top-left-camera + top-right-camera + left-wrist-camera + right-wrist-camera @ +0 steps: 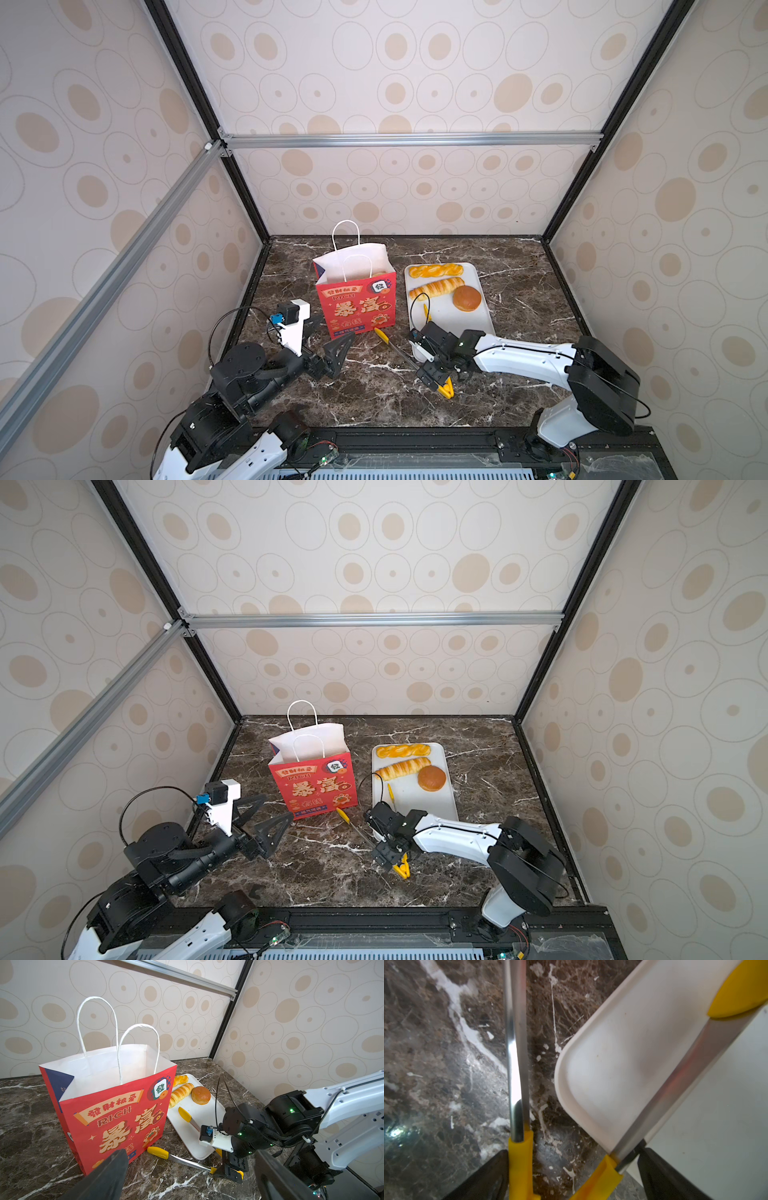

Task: Pack bread into a paper bag
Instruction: Pick up the clamp from the plate.

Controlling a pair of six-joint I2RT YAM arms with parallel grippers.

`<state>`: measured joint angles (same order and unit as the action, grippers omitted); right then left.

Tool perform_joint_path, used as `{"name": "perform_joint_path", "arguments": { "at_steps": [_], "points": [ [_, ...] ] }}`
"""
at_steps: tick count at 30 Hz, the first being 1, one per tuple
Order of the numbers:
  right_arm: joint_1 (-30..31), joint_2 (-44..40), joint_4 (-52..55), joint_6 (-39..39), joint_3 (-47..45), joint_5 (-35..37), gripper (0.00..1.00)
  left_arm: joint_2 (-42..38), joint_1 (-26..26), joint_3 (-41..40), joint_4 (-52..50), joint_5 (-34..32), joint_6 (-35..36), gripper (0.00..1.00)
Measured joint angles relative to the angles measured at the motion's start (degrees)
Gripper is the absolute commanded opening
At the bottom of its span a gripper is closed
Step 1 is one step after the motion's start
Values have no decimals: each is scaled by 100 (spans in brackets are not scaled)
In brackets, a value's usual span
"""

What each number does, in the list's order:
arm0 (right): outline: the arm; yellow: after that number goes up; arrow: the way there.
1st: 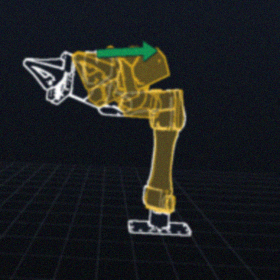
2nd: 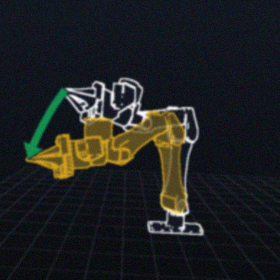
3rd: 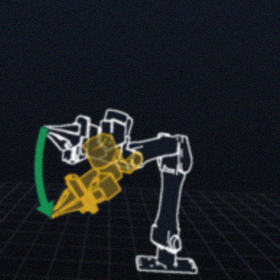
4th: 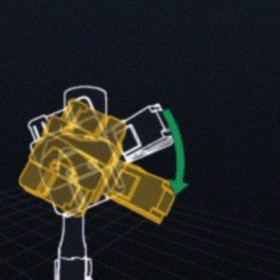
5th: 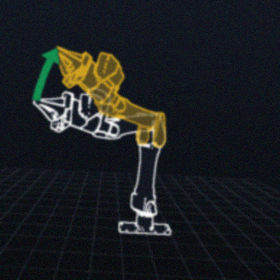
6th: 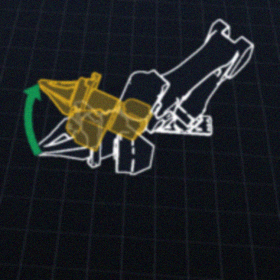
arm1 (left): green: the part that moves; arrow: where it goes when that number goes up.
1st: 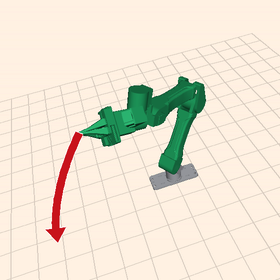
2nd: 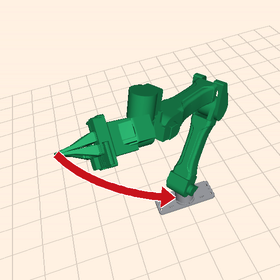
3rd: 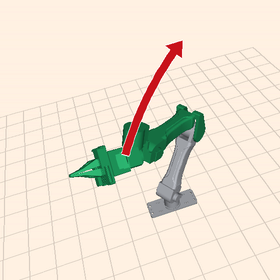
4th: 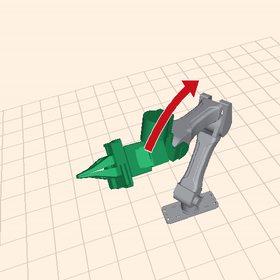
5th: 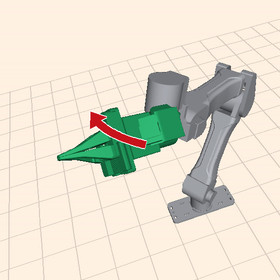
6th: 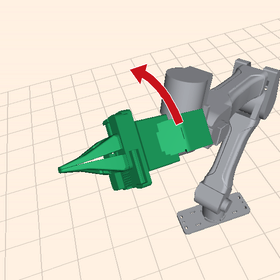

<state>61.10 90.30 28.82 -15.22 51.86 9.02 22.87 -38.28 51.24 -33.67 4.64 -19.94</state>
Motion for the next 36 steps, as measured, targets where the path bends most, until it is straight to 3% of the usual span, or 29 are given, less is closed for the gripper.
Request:
{"name": "perform_joint_path", "arguments": {
  "at_steps": [14, 21, 24, 28, 36],
  "points": [
    [4, 1091, 420, -223, 1165, 330, 100, -7, 0, -4, -2, 26, -2, 98],
    [-142, 1196, 511, -304, 1259, 114, 100, -15, 0, -11, -2, 24, -2, 98],
    [-247, 1294, 483, -354, 1191, -144, 92, -15, 0, -11, -2, 26, -2, 98],
    [-291, 1239, 415, -354, 1091, -223, 75, -17, 0, -11, -2, 26, -2, 98],
    [-254, 734, 367, -304, 555, -138, 68, -24, 4, -11, 2, 42, -2, 98]
  ]
}}
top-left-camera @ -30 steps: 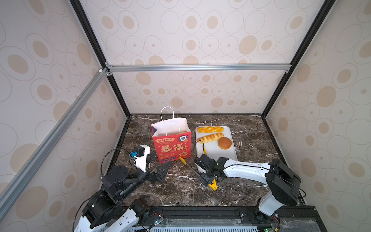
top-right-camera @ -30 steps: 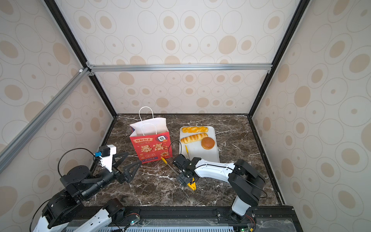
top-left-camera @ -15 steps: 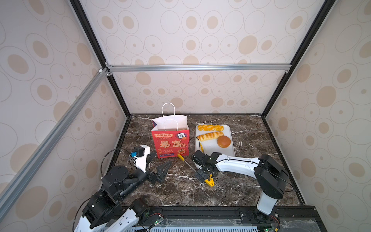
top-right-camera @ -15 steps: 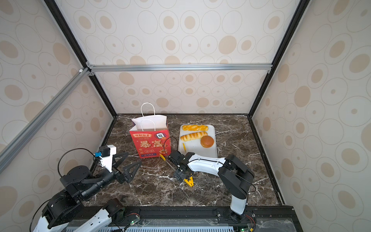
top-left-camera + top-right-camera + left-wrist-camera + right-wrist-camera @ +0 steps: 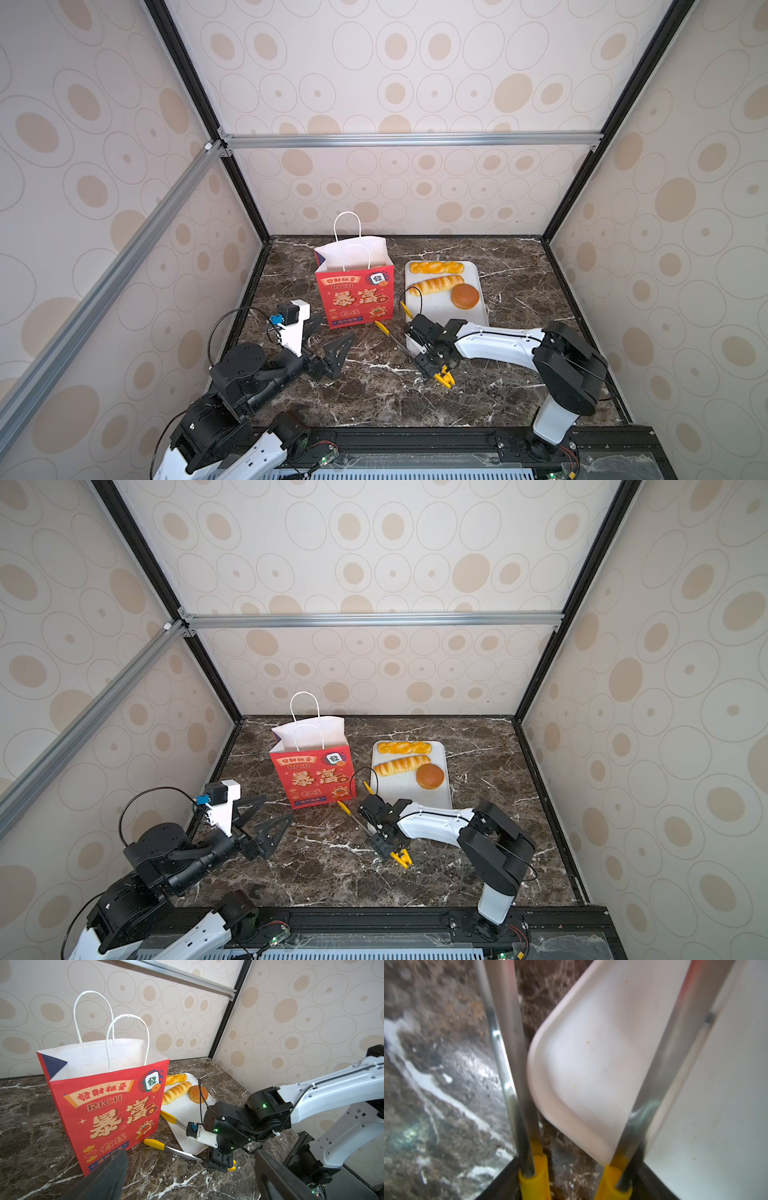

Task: Pack bread into a paper bag
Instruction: Pick up the clamp from the plate.

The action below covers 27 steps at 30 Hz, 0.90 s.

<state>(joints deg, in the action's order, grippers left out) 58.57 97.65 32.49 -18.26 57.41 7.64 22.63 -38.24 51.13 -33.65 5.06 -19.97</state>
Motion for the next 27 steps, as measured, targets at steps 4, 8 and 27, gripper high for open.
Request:
{"name": "perform_joint_path", "arguments": {
  "at_steps": [4, 8, 27],
  "points": [
    [74, -498, 444, -33, -83, 24, 64, -9, 7, 0, -2, 4, 0, 98],
    [90, -1198, 772, -94, -83, 59, 62, -31, 20, 0, 2, 4, 0, 98],
    [-1016, -3578, 1427, -634, -675, 1429, 67, -57, 26, -2, 15, 7, -15, 98]
  ]
}}
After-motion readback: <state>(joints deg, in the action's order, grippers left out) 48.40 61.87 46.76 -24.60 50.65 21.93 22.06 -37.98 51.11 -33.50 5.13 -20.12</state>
